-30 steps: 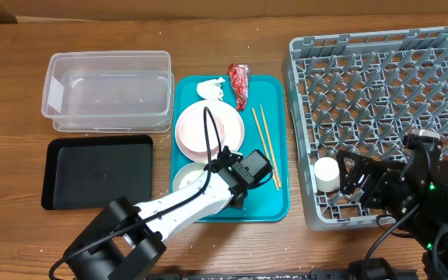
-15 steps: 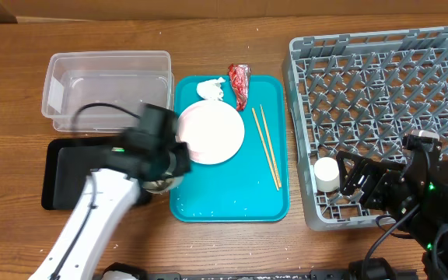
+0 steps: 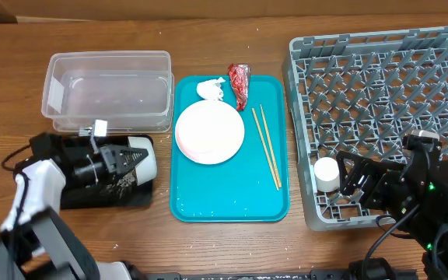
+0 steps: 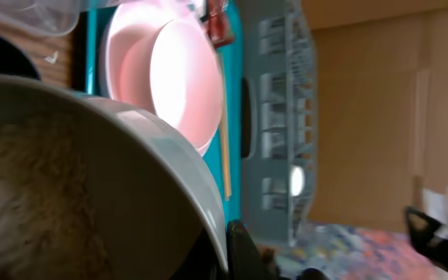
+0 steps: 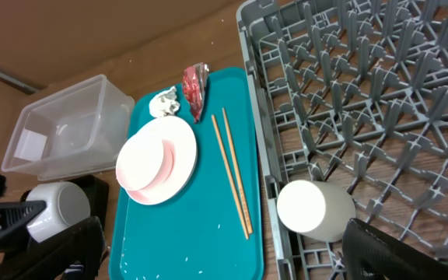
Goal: Sort waste into correct bins and load items into the dishwasher
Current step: 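Tip the bowl over the black tray to dump the rice, then set the emptied white bowl back on the teal tray with the left gripper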
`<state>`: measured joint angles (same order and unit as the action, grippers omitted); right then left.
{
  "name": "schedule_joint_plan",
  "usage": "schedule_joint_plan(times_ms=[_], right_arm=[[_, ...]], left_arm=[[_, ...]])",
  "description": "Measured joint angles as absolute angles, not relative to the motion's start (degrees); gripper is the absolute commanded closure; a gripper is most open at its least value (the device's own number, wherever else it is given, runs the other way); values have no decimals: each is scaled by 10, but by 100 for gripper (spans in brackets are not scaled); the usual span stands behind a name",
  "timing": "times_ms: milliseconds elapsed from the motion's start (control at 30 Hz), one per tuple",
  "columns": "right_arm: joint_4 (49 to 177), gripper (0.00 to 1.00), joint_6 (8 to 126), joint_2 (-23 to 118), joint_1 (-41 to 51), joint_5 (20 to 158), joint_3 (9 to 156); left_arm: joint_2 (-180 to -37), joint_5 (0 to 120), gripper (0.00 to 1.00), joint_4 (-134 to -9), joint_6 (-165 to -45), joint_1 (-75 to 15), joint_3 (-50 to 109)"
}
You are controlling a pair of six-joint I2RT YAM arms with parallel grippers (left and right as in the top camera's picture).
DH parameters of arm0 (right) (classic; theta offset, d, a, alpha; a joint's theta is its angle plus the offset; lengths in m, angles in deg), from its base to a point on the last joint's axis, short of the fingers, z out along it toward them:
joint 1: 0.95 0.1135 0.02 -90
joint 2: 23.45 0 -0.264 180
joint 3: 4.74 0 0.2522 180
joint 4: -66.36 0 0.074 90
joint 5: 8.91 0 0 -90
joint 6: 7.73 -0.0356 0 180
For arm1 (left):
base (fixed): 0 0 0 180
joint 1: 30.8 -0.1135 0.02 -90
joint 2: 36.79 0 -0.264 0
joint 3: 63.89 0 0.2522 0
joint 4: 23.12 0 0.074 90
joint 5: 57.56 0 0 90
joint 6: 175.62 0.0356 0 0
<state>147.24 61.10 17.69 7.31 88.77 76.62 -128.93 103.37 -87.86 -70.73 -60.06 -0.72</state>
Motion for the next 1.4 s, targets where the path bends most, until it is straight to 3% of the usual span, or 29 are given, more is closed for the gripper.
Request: schedule_joint_plan(times_ms=[267, 800, 1200, 1400], right_arm=[[1473, 0, 611, 177, 73, 887, 766], [1471, 0, 611, 177, 73, 888, 766], [1476, 0, 611, 177, 73, 894, 766], [1477, 0, 611, 177, 73, 899, 766]], left_arm=[[-1404, 1174, 96, -884, -622, -636, -11], [-1357, 1208, 96, -929, -552, -732, -11], [-1356, 1180, 96, -947, -550, -674, -9], [-1326, 1143, 96, -1030, -550, -627, 53]])
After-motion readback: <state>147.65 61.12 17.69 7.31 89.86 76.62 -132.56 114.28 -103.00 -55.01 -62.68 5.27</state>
